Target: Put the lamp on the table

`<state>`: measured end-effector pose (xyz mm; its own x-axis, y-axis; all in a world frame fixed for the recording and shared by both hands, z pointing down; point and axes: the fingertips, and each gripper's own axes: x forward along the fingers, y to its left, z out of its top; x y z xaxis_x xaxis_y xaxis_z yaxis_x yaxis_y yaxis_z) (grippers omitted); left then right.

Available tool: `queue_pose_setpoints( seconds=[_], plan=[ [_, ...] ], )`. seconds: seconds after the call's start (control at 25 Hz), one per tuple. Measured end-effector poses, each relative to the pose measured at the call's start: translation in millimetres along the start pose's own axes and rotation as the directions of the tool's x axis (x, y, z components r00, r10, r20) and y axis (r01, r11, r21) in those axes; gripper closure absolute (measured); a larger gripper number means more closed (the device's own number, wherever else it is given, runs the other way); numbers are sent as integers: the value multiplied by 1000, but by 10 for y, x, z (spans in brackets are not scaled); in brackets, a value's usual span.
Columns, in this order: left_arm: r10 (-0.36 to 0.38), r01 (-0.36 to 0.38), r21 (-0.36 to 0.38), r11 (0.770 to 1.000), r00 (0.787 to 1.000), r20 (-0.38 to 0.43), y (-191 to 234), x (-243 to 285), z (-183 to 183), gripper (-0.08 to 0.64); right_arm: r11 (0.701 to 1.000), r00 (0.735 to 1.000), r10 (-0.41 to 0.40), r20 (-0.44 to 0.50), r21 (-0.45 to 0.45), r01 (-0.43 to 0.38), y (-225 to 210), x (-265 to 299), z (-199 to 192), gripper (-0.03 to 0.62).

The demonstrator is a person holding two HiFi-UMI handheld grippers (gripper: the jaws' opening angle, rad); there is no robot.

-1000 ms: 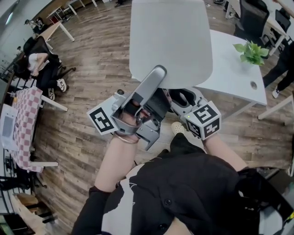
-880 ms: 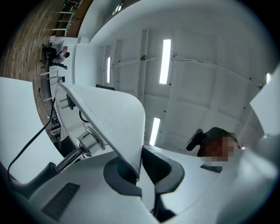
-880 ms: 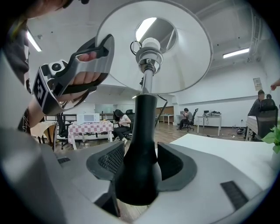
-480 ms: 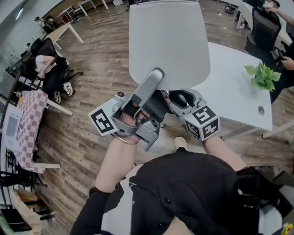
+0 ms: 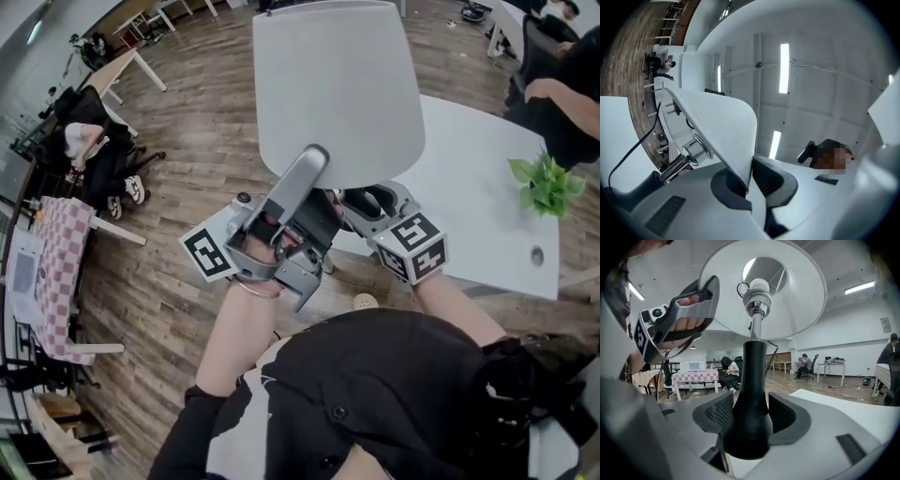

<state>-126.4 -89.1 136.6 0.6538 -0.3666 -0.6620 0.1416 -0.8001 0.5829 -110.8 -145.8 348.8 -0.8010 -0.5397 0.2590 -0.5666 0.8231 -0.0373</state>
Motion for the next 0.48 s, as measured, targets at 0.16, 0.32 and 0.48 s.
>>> queue_pose_setpoints(
  seconds=[0.16,0.32,0.48],
  plan=[
    [18,-18,5,1000,1000,8,346,147,142,545,1000,1000,21,-16,2,-21,-336,206,22,348],
    [31,-31,6,1000,999,28,635,193,248,545,999,999,41,-27,2,-41,-575,383,-14,348],
    [46,-47,8,999,998,43,918,217,287,545,998,998,58,-25,10,-58,-785,522,-108,348]
  ],
)
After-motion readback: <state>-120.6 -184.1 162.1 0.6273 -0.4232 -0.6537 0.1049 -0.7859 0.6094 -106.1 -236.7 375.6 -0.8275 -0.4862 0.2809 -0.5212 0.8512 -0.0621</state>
